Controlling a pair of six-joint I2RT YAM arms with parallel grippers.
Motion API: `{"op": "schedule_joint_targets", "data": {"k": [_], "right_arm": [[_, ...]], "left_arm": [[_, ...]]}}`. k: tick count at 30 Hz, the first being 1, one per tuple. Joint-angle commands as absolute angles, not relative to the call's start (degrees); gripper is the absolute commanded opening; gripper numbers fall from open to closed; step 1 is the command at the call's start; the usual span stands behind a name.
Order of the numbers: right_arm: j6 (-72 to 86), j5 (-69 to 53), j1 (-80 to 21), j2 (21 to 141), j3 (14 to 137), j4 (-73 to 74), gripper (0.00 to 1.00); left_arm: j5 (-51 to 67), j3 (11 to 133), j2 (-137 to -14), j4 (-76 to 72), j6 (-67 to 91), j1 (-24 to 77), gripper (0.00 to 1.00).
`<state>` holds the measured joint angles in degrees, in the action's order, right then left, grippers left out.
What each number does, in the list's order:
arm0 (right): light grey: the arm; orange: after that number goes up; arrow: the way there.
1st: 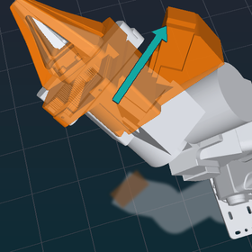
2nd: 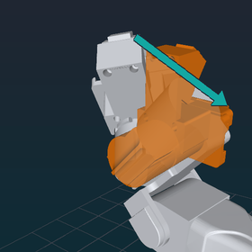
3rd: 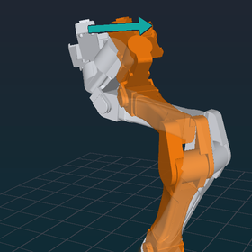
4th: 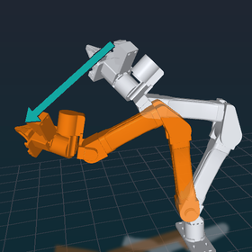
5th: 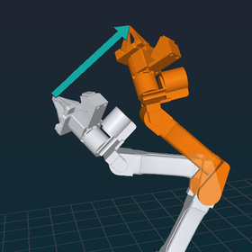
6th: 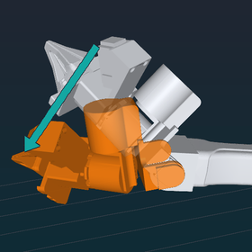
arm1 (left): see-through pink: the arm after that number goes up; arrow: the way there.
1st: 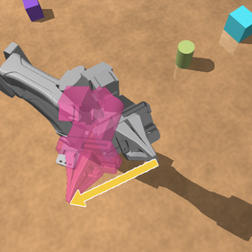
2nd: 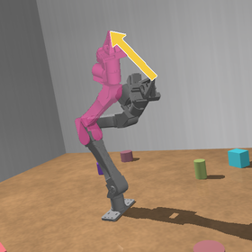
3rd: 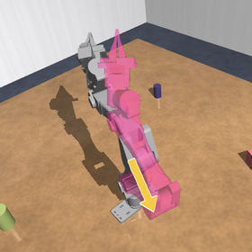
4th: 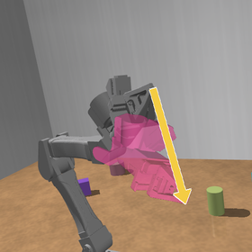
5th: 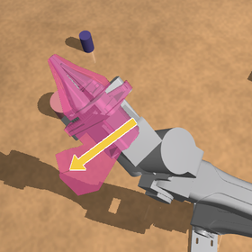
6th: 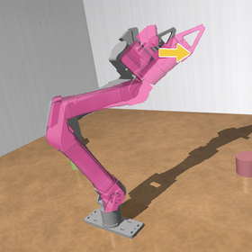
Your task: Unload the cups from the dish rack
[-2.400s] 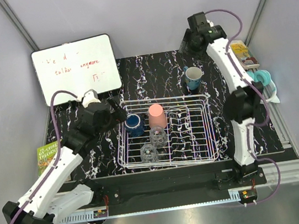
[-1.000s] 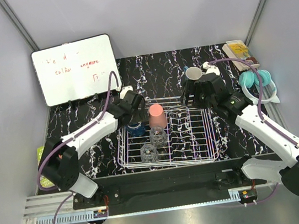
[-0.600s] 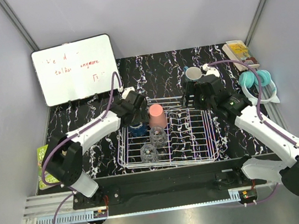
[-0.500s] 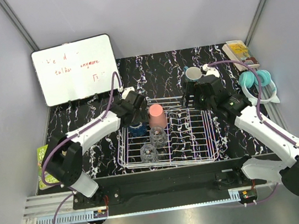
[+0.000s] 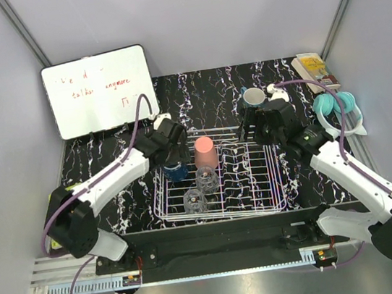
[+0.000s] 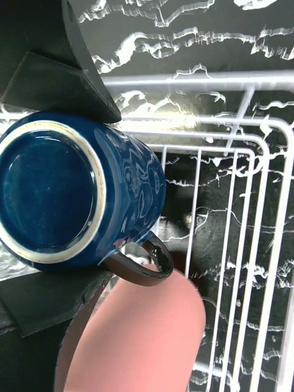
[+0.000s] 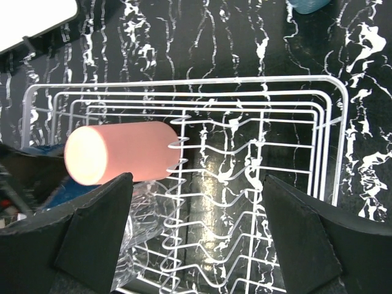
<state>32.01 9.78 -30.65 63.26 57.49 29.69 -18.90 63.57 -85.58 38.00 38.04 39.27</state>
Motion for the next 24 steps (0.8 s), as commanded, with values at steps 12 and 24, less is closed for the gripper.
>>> {"op": "schedule_joint_targets", "data": {"k": [12,24], "right_arm": [[32.7,-1.7,-31.1,57.7,54.7,21.5,0.91],[41.3,-18.3,-31.1,50.4,50.7,6.1,0.77]], "left_arm": [[-11.6,71.4,-65.5,32.1,33.1,38.8,0.0],[13.1,53.1,-54.7,-3.8,42.7,33.8,0.0]]}}
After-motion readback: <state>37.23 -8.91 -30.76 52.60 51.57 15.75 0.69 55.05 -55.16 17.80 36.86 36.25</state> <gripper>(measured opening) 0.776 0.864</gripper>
